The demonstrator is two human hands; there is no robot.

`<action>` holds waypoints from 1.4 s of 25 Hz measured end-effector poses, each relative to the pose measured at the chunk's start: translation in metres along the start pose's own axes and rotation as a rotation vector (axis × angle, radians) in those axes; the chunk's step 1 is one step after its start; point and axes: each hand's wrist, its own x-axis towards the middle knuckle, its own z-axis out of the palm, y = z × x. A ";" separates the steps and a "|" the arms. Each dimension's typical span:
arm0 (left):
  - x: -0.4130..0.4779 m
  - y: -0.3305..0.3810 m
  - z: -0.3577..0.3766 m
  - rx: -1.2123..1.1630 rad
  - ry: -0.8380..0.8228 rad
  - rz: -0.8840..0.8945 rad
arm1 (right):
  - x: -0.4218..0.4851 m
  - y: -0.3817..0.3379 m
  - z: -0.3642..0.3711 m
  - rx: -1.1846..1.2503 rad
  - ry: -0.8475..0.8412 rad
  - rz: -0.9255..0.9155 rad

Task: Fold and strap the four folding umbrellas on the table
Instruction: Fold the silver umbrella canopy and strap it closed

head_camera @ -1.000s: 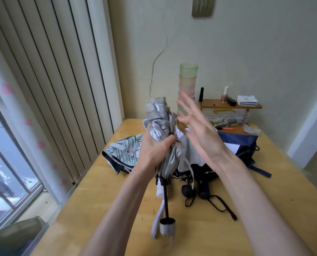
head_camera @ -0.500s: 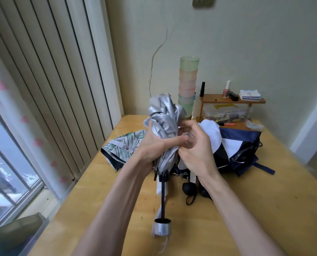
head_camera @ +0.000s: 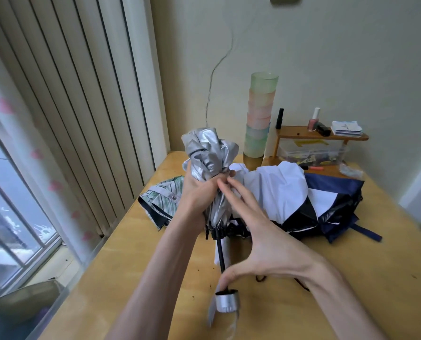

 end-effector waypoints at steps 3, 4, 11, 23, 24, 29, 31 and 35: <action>0.005 -0.003 0.000 -0.066 0.075 0.025 | 0.001 -0.004 0.008 -0.109 -0.014 -0.002; 0.006 -0.003 0.000 -0.079 0.115 0.054 | 0.002 -0.004 0.013 -0.040 0.044 -0.027; 0.007 -0.001 0.003 -0.160 0.328 0.195 | 0.019 0.005 0.052 0.266 0.627 -0.200; 0.000 -0.026 0.018 -0.525 0.519 0.059 | 0.048 -0.002 0.057 0.727 1.024 0.152; 0.000 -0.027 0.022 -0.538 0.522 0.064 | 0.051 -0.001 0.051 0.779 1.032 0.172; 0.001 -0.012 0.012 -0.538 0.474 0.058 | 0.038 0.011 0.036 0.700 0.672 0.059; 0.001 -0.009 0.007 -0.479 0.429 0.061 | 0.037 0.012 0.021 0.670 0.643 0.078; 0.003 -0.008 -0.003 -0.344 0.350 0.136 | 0.029 0.012 -0.002 0.550 0.444 0.067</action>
